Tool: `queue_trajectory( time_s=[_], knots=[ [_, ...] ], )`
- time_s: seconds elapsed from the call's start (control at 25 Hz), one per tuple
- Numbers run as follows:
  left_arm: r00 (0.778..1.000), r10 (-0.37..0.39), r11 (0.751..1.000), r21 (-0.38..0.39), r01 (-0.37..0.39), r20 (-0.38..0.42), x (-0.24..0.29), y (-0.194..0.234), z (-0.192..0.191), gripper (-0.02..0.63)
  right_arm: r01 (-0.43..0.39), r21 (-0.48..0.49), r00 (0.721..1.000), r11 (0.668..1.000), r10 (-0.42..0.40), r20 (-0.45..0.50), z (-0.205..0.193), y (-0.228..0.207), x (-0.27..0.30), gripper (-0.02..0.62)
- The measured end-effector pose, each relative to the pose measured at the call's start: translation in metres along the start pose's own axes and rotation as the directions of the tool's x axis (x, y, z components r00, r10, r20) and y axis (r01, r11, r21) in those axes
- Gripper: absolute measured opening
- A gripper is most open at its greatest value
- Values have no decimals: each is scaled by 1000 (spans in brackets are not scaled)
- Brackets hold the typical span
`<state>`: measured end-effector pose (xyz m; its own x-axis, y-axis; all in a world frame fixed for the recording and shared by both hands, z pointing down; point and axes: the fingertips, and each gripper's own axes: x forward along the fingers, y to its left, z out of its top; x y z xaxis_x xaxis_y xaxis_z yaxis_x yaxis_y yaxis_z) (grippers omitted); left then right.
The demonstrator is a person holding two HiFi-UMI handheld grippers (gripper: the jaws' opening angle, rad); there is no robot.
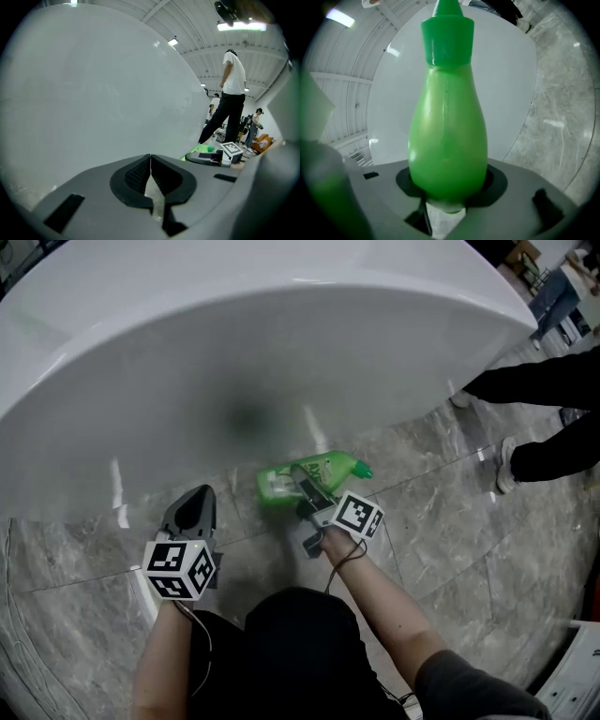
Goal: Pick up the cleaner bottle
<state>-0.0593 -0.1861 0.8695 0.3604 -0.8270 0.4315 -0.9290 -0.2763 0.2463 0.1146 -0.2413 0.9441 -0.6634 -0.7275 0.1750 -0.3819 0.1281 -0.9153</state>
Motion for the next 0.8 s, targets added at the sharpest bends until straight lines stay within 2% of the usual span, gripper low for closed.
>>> queue_trajectory(
  time_s=[0.2, 0.28, 0.44, 0.8],
  knots=[
    [1000, -14, 1000, 9, 14, 7, -36, -13, 55, 15, -27, 49, 1000, 998, 27, -7, 13, 75, -21, 198],
    [1000, -12, 1000, 5, 12, -7, -57, -22, 76, 15, -13, 67, 1000, 998, 15, -25, 15, 103, -37, 198],
    [1000, 10, 1000, -20, -10, -29, -95, -40, 125, 14, 30, 66, 997, 997, -25, -77, 29, 156, -66, 197],
    [997, 72, 995, -60, -75, -42, -163, -62, 250, 14, 16, 124, 997, 992, -7, -75, 85, 292, -99, 198]
  ],
)
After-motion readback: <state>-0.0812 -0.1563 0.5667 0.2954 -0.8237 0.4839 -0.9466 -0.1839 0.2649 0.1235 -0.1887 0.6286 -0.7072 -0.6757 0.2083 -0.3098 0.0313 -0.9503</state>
